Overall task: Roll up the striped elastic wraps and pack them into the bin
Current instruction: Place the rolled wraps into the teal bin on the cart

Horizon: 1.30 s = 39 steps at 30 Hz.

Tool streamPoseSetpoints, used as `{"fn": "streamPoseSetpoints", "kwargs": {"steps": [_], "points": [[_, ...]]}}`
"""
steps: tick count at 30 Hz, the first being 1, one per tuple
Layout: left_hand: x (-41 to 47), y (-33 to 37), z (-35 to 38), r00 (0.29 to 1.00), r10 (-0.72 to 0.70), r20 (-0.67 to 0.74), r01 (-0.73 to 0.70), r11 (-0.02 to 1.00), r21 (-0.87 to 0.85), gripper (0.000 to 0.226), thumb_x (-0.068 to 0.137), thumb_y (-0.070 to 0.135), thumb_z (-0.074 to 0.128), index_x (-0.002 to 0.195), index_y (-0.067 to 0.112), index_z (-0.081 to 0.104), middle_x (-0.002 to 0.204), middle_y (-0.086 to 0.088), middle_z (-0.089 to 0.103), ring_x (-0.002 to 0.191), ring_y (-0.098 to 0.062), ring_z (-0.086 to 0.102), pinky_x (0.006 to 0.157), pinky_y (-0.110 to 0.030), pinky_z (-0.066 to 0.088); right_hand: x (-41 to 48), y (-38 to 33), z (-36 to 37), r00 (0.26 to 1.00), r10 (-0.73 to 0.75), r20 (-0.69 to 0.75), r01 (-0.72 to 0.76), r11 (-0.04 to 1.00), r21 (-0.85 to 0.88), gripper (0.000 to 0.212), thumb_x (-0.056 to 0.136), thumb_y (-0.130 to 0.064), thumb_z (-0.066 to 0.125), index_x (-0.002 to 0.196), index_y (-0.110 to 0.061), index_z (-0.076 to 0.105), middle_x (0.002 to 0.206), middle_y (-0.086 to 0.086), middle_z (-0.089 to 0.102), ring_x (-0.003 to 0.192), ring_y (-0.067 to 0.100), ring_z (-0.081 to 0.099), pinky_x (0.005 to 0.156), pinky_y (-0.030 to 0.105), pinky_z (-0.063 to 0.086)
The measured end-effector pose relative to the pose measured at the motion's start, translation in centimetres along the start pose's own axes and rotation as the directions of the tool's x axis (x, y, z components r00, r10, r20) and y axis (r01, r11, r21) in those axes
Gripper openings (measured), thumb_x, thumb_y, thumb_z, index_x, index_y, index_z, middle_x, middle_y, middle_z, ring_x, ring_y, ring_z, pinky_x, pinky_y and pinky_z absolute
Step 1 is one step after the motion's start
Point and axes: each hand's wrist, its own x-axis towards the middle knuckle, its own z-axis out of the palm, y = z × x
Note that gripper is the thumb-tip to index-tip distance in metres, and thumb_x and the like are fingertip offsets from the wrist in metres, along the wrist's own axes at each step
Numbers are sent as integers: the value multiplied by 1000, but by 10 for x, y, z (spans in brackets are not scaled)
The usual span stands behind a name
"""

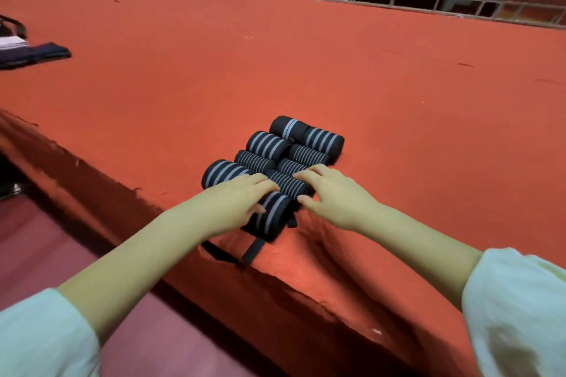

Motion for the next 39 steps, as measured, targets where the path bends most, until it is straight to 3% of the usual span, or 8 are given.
{"fn": "streamPoseSetpoints", "kwargs": {"steps": [8,19,23,27,29,32,36,39], "points": [[23,-14,1,991,28,131,-14,995,-102,63,87,10,67,143,18,40,143,4,44,132,-14,37,108,-28,28,58,0,11,998,-58,12,58,998,21,40,97,-15,44,137,-18,48,133,7,50,125,26,47,102,35,38],[18,-10,7,989,31,147,-36,999,35,85,78,27,77,149,23,30,128,0,28,116,-15,31,101,-26,34,75,-4,27,994,-28,105,28,1000,0,48,88,-33,62,125,-4,52,122,12,62,113,30,55,95,38,44],[16,-8,7,986,53,160,-62,997,53,83,78,28,76,147,22,30,139,3,26,121,-15,29,104,-21,30,78,-5,27,986,8,167,-15,999,43,49,87,-34,63,123,-1,54,123,13,60,115,31,55,96,39,45],[28,-7,0,968,35,249,-44,998,33,83,71,24,82,141,21,38,132,6,45,116,-15,32,102,-30,36,80,-3,29,984,25,177,-45,993,111,31,87,-31,62,100,-4,59,100,11,64,98,28,60,79,34,47],[34,-6,-6,953,26,303,-44,998,53,88,66,26,86,140,20,38,129,4,43,118,-17,36,101,-31,37,79,-1,30,983,50,174,-80,982,170,18,84,-24,64,82,-10,54,80,4,59,79,23,57,63,29,43],[39,-4,-12,929,-10,369,-17,998,68,90,62,28,88,138,20,41,122,3,37,114,-18,45,97,-36,44,71,1,26,981,100,168,-152,930,334,28,77,-14,69,65,-14,43,63,-1,47,57,14,45,48,24,32],[36,-2,-17,940,12,342,-41,996,78,81,62,32,87,131,18,47,113,7,35,105,-19,50,90,-36,47,52,7,18,980,183,73,-196,875,443,23,69,-14,74,80,-7,55,71,3,56,65,20,55,52,29,38],[28,-5,-20,972,16,234,-33,997,69,64,64,37,84,118,17,55,111,5,53,102,-18,55,85,-34,46,35,20,11,968,250,-8,-214,842,495,28,61,-25,72,75,-18,49,77,2,54,61,19,52,47,27,33]]}}
